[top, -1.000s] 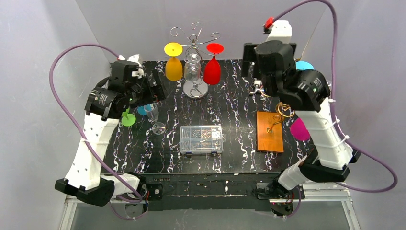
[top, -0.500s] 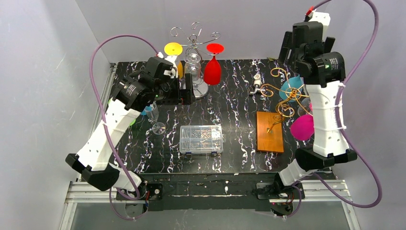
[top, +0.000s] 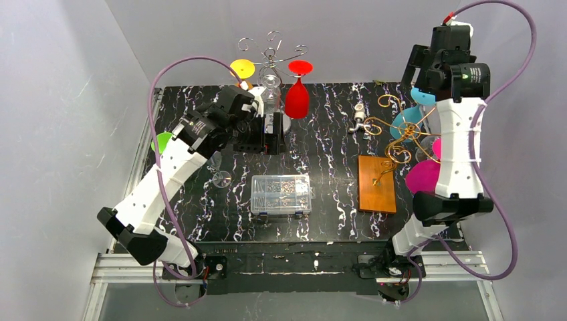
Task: Take the wine glass off the wine glass rack
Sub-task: Pick up the wine glass from the wine rack.
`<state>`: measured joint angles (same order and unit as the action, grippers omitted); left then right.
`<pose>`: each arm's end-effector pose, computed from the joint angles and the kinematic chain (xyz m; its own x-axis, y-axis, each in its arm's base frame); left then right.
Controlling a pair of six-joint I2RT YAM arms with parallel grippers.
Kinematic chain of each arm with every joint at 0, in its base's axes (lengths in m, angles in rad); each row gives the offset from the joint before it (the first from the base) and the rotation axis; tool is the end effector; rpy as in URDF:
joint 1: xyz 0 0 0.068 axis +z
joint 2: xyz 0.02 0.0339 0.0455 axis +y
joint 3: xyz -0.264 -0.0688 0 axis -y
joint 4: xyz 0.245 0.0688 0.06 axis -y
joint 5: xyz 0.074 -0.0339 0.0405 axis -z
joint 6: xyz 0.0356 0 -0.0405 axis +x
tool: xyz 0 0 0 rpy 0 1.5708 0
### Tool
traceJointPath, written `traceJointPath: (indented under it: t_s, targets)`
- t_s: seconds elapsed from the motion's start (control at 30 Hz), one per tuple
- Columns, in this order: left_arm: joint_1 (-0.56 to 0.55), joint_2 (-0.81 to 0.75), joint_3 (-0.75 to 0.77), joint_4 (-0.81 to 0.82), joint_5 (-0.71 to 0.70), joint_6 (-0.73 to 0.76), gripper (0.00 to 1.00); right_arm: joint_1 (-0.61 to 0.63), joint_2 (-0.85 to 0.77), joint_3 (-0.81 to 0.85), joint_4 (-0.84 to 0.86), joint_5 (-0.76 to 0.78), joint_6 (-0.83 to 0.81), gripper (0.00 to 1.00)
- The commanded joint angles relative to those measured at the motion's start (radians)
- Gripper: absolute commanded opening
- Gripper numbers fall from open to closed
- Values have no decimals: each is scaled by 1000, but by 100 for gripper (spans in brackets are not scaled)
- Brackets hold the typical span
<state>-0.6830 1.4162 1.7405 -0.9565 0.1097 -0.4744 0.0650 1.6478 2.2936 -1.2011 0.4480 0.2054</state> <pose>0.2153 -0.1802 0.4447 -0.7256 0.0050 -0.6881 0.4096 0.8067 -0.4261 0.2904 0.0034 0.5162 -0.4521 0.1548 -0.8785 0.4096 0.9109 -0.0503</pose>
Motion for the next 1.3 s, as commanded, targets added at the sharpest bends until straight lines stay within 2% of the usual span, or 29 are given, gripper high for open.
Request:
traceJointPath:
  t_s: [0.0,0.7,1.0,1.27]
  targets:
    - [-2,-43,-33,26,40,32,98,-34,32,13,38,-82,-7,98]
    - [-1,-37,-74,57,71,45,98,-56,27,-101,25,-57,31,98]
    - [-1,-40,-87,57,71,36,98,-56,15,-75,34,-48,44,97]
    - [-2,-37,-92,61,68,26,98,-56,22,-43,29,-52,41,84]
